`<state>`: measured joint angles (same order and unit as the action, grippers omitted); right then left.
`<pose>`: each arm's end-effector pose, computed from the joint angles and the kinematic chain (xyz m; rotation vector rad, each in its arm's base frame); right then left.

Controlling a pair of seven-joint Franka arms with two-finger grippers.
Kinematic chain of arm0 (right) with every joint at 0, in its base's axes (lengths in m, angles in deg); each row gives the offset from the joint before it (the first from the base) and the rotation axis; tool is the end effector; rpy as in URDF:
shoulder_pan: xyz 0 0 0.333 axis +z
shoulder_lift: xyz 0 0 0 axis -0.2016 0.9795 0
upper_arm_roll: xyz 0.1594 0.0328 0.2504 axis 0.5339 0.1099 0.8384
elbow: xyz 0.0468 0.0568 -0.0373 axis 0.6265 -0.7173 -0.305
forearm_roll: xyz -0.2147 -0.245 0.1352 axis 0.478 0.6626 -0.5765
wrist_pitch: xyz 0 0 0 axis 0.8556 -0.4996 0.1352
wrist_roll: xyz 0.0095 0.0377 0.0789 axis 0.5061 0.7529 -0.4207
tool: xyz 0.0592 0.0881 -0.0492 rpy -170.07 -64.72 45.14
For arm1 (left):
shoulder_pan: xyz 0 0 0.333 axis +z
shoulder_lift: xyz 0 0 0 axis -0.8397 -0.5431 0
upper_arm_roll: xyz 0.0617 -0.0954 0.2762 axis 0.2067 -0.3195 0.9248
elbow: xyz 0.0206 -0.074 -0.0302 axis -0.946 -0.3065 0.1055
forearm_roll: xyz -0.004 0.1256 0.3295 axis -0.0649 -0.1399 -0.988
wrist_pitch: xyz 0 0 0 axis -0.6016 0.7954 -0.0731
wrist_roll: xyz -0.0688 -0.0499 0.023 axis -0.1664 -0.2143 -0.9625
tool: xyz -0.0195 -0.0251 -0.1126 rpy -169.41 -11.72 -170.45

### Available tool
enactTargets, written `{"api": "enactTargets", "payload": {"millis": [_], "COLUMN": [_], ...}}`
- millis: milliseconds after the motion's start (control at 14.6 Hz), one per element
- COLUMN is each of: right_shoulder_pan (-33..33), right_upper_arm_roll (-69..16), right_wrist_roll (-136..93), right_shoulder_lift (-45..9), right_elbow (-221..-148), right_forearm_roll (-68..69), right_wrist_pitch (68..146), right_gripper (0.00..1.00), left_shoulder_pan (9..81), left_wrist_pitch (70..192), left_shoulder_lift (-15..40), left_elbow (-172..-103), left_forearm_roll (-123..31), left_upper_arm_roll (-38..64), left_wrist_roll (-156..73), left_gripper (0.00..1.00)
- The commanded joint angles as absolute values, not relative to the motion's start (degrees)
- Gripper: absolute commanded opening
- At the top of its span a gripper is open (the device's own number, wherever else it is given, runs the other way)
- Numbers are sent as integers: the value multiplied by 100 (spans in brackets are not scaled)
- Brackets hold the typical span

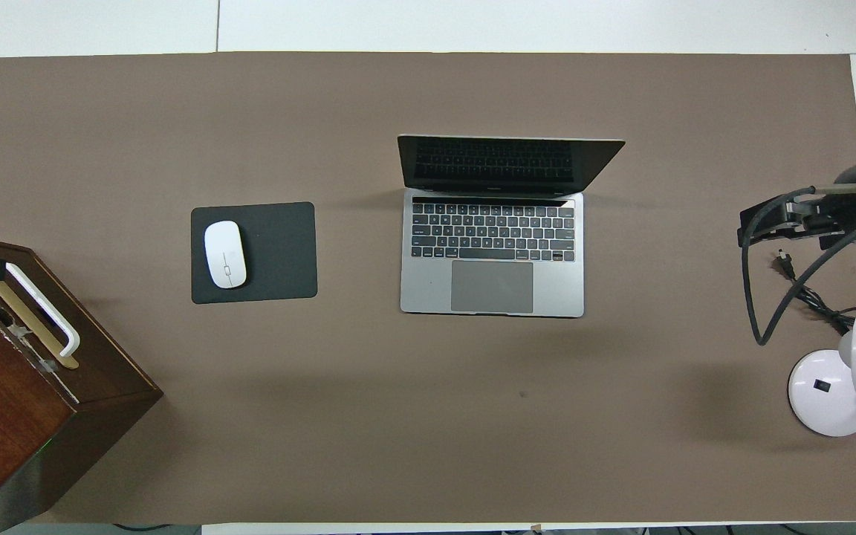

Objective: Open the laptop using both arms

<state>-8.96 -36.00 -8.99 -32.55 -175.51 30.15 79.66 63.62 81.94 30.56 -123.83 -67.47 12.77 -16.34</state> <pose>0.5115 0.0090 0.5597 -3.1185 0.0980 0.1323 0.4697 0.0157 0.6231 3.0782 -0.1736 0.0565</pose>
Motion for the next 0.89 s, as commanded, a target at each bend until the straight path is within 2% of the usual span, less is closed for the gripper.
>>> {"api": "enactTargets", "payload": {"millis": [0, 824], "right_shoulder_pan": [-943, -926], "right_upper_arm_roll": [-3578, -3569], "right_wrist_roll": [-980, -971], "right_shoulder_lift": [-3250, -3259], "right_elbow": [-17493, -17493], "right_forearm_roll": [2916, 2916], "right_wrist_pitch": [7884, 7875], "right_gripper": [100, 100], "left_shoulder_pan": [6405, 6343], "left_wrist_pitch": [7895, 7930], "left_shoulder_lift": [2782, 2702], "left_elbow": [-12131, -12149], "left_forearm_roll": [-6937, -7166], "left_upper_arm_roll": [1232, 1205], "left_wrist_roll": [-1684, -1684], "left_gripper": [100, 100]}}
